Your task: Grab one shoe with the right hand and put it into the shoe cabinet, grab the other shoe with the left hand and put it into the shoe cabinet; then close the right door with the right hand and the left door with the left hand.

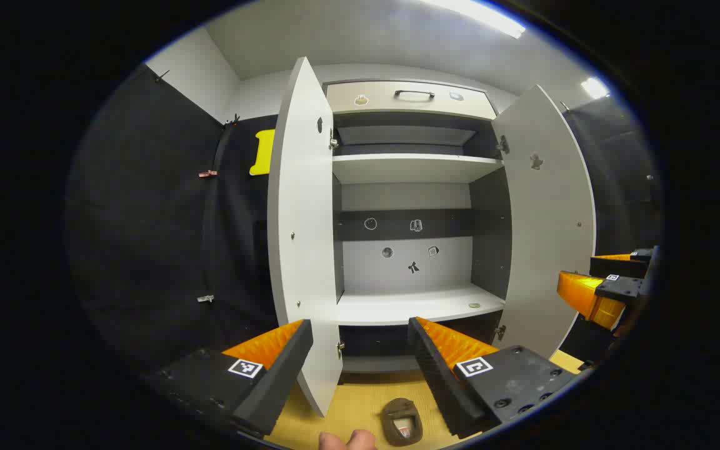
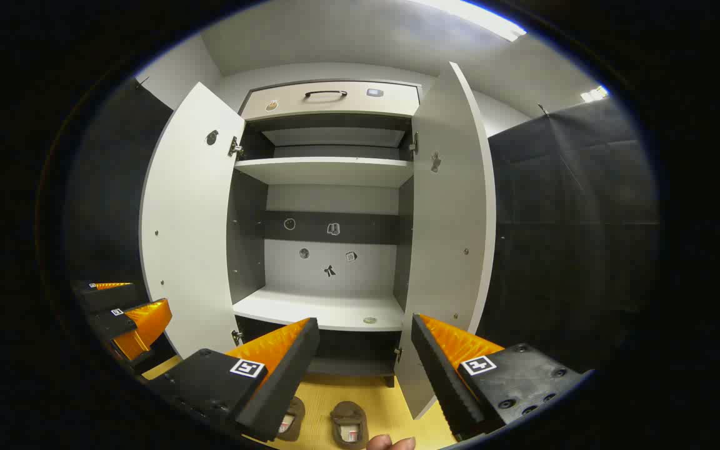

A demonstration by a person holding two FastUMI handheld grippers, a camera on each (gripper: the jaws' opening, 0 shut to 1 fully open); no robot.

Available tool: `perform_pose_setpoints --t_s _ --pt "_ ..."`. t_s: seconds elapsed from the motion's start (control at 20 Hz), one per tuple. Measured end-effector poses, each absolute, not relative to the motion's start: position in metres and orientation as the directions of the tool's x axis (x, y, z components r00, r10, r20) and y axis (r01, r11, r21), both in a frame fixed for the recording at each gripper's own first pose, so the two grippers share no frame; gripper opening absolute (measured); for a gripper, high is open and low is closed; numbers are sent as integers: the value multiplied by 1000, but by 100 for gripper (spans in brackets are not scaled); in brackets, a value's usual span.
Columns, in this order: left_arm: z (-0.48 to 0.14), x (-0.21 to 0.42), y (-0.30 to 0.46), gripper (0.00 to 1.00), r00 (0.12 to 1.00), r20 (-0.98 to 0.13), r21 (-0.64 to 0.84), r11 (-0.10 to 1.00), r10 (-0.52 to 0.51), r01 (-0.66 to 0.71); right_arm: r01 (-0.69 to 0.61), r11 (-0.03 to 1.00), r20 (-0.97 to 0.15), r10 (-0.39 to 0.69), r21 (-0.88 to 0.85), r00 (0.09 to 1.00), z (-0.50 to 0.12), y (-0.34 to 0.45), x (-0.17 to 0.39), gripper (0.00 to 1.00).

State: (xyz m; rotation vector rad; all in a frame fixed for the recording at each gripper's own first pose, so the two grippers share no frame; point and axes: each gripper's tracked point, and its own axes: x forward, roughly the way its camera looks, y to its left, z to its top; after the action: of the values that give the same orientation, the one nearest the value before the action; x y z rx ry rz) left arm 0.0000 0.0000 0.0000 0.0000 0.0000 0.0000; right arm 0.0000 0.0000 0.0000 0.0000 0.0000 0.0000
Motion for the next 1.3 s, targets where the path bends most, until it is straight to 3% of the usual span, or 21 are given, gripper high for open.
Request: perform_pose_setpoints --t_s 1.0,1.3 --pt "0 -1 -4 96 1000 8 11 1000 -24 24 -21 1000 -41 21 10 999 -14 7 -1 98" --pt "-4 1 1 96 1000 18 15 1000 -16 16 -73 997 -194 78 33 978 -75 22 3 98"
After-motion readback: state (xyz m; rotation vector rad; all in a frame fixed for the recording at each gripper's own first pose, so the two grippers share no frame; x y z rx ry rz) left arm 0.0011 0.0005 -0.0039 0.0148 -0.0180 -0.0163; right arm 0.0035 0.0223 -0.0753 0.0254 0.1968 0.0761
